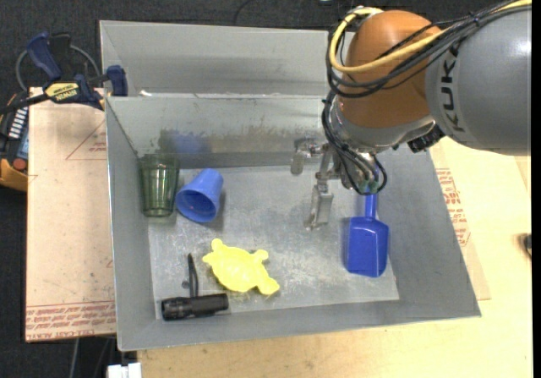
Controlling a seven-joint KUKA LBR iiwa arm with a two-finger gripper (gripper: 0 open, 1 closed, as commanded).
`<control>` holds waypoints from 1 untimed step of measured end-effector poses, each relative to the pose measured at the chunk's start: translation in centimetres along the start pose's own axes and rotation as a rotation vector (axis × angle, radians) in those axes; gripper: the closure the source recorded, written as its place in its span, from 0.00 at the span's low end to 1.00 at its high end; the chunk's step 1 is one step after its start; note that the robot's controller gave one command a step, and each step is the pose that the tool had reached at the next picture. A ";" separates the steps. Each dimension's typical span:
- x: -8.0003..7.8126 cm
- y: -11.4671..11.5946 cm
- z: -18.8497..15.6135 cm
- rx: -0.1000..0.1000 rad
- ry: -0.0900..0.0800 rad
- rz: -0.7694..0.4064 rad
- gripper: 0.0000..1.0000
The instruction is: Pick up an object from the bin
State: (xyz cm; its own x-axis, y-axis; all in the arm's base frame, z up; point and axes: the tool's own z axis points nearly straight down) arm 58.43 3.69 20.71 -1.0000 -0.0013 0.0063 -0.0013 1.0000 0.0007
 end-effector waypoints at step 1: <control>-0.1 0.0 -0.5 0.000 -0.008 0.002 0.00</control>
Offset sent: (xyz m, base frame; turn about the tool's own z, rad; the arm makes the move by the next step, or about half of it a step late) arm -0.0544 0.0587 -0.1371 -0.0669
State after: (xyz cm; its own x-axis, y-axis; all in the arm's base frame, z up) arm 58.57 3.65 21.20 -1.0000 0.0006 -0.0016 0.0006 1.0000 0.0012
